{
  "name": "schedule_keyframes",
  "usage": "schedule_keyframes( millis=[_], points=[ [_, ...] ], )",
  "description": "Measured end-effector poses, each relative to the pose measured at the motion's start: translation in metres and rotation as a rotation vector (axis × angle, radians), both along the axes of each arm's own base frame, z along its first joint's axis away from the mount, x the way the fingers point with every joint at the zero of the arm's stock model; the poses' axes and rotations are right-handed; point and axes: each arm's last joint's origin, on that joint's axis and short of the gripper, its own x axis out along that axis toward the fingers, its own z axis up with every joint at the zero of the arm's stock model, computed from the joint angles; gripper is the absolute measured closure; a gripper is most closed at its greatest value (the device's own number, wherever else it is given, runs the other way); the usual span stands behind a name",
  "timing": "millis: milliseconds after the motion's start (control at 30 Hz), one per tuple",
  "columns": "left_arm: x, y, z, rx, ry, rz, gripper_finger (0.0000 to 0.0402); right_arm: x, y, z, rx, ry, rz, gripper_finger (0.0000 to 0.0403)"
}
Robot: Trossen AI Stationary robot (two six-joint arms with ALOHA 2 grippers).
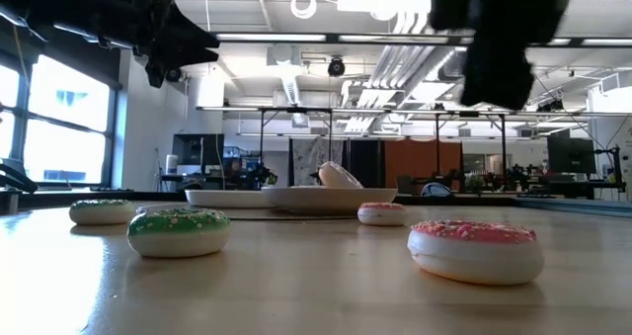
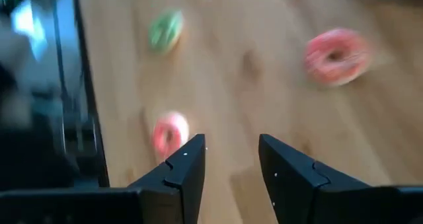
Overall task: Pick & Place donuts
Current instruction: Put the large light blue doughnut on the brown plate
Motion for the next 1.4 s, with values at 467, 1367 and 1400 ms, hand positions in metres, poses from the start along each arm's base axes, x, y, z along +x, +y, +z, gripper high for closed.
schedule_keyframes(
  millis=[467,1367,1400],
  points=[
    [0.0,0.0,0.0,0.0,0.0,-0.002,0.0283,-0.063,0.085,-0.026,-0.187,-0.009,0.308,0.0265],
    [0.0,0.0,0.0,0.001,0.0,0.001,0.0283,-0.093,0.099,-0.101,-0.22,-0.098,0.452,0.036],
    [0.0,0.0,0.0,0.002,0.001,0.001,0.0283,-0.092,0.098,-0.1,-0.218,-0.098,0.45,0.0378]
  ],
)
